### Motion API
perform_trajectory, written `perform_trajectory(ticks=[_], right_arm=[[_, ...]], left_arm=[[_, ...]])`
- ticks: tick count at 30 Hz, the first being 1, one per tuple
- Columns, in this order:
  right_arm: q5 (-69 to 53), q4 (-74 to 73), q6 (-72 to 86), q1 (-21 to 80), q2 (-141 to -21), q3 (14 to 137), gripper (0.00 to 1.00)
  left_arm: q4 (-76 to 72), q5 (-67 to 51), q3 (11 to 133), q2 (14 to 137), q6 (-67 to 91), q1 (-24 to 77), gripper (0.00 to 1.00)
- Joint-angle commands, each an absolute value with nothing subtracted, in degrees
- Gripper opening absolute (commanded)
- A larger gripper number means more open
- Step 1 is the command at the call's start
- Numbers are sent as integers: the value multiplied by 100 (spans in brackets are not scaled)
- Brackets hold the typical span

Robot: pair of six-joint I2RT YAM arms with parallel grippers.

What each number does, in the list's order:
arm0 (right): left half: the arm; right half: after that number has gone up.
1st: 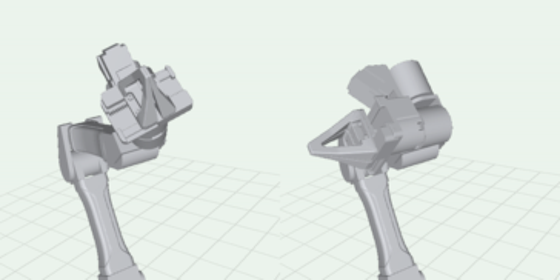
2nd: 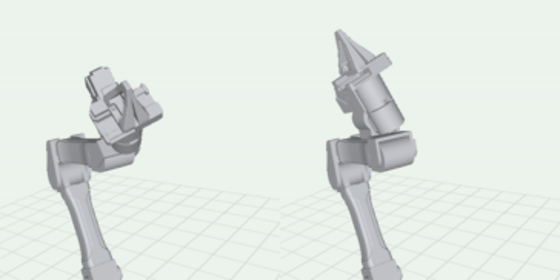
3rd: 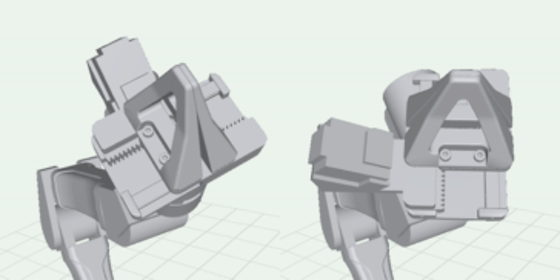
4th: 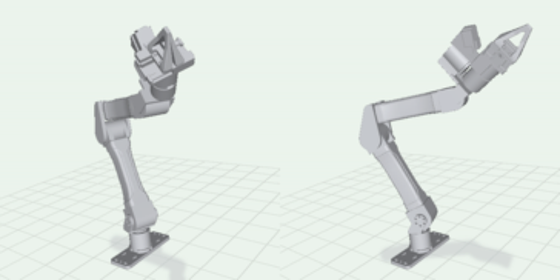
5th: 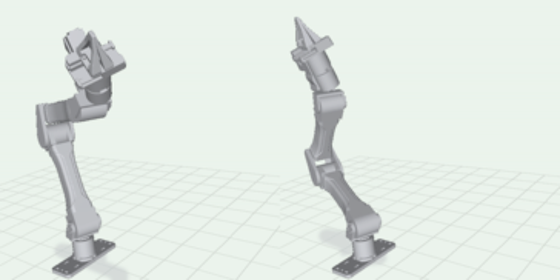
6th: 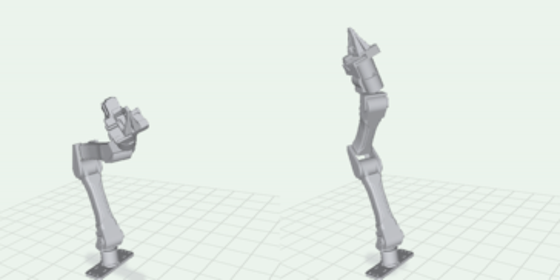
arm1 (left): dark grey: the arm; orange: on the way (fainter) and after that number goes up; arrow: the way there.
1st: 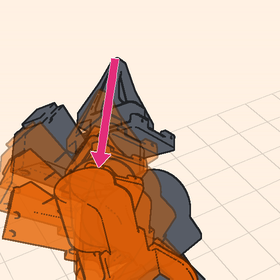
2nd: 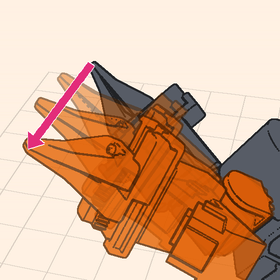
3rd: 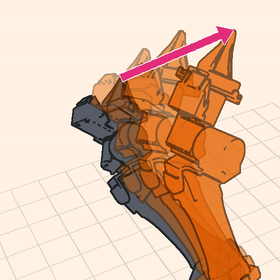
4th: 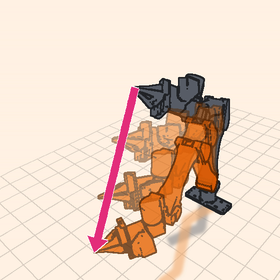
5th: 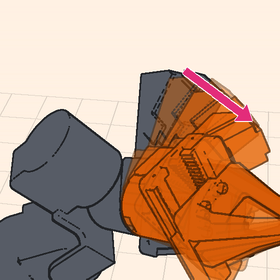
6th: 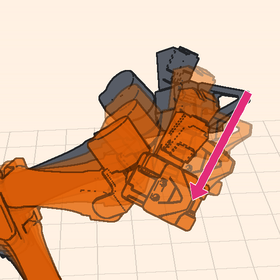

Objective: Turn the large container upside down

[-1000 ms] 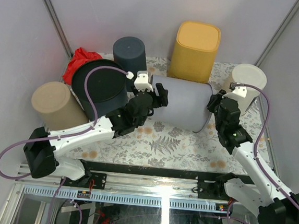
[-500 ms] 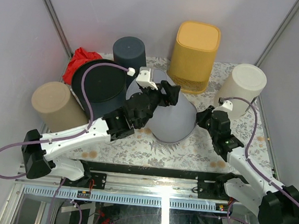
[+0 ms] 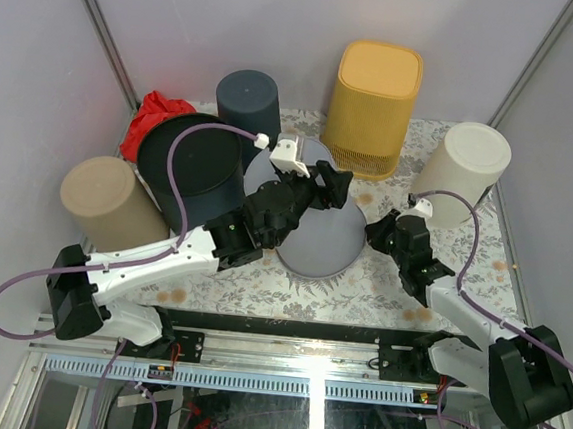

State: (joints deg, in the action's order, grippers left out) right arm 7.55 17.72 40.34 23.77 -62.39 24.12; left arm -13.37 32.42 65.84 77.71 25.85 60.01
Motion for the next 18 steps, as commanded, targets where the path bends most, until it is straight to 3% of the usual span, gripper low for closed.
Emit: perform_trajectory(ticks=[1,13,18], right_arm=[[711,2430,4031,2460,-6288,2488,11],[975,1699,3630,2453,-6353,3027,32],[1229,1280,3339,2459,-6347,3299,47]], left_arm=[[-1365,3085,6472,7908,2613,6051,72],[-1182,3093,6385,7782,2499,6048,73],[-1062,3093,6187,7429,2421,6050,73]])
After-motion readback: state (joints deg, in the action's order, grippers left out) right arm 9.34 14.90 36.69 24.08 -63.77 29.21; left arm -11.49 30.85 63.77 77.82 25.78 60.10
